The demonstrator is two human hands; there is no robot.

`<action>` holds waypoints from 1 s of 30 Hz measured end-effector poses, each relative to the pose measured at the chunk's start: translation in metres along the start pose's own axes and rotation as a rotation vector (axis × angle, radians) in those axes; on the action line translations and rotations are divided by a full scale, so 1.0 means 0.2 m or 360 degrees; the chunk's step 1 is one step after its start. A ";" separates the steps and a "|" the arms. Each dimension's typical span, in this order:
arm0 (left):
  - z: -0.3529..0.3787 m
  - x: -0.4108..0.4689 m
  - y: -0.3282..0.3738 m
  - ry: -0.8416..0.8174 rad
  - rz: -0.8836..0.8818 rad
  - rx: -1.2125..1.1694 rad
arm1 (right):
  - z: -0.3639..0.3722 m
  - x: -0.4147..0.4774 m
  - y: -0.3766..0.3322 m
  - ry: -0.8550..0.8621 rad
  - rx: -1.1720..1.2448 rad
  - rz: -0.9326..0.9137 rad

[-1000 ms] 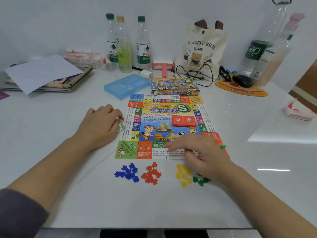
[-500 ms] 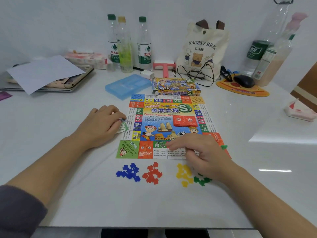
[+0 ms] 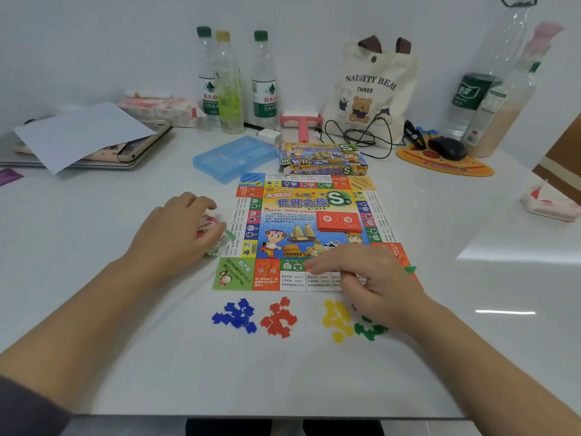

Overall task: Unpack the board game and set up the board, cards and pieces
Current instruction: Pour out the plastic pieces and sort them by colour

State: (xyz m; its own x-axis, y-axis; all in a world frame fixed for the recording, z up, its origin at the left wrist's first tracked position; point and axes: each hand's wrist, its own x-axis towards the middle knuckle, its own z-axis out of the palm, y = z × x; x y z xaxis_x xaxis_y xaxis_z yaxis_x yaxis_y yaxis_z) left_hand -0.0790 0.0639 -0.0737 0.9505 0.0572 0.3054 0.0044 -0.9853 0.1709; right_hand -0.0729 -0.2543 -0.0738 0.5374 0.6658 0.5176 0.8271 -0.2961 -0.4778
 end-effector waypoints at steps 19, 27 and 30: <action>0.00 0.01 0.03 0.0123 -0.0384 -0.0049 | 0.00 0.00 -0.01 -0.0029 -0.0016 0.0021; -0.06 -0.01 0.09 -0.0045 -0.0430 0.0150 | 0.00 0.00 0.00 -0.0028 -0.0012 0.0016; -0.05 -0.02 0.10 -0.0016 -0.0398 0.0124 | 0.00 0.00 -0.01 -0.0022 -0.0003 0.0017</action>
State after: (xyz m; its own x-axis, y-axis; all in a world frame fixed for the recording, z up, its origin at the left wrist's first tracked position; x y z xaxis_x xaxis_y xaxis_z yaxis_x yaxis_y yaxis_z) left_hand -0.0853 0.0457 -0.0627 0.9199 0.2995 0.2531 0.2633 -0.9501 0.1673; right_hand -0.0735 -0.2529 -0.0735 0.5437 0.6722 0.5026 0.8217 -0.3043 -0.4820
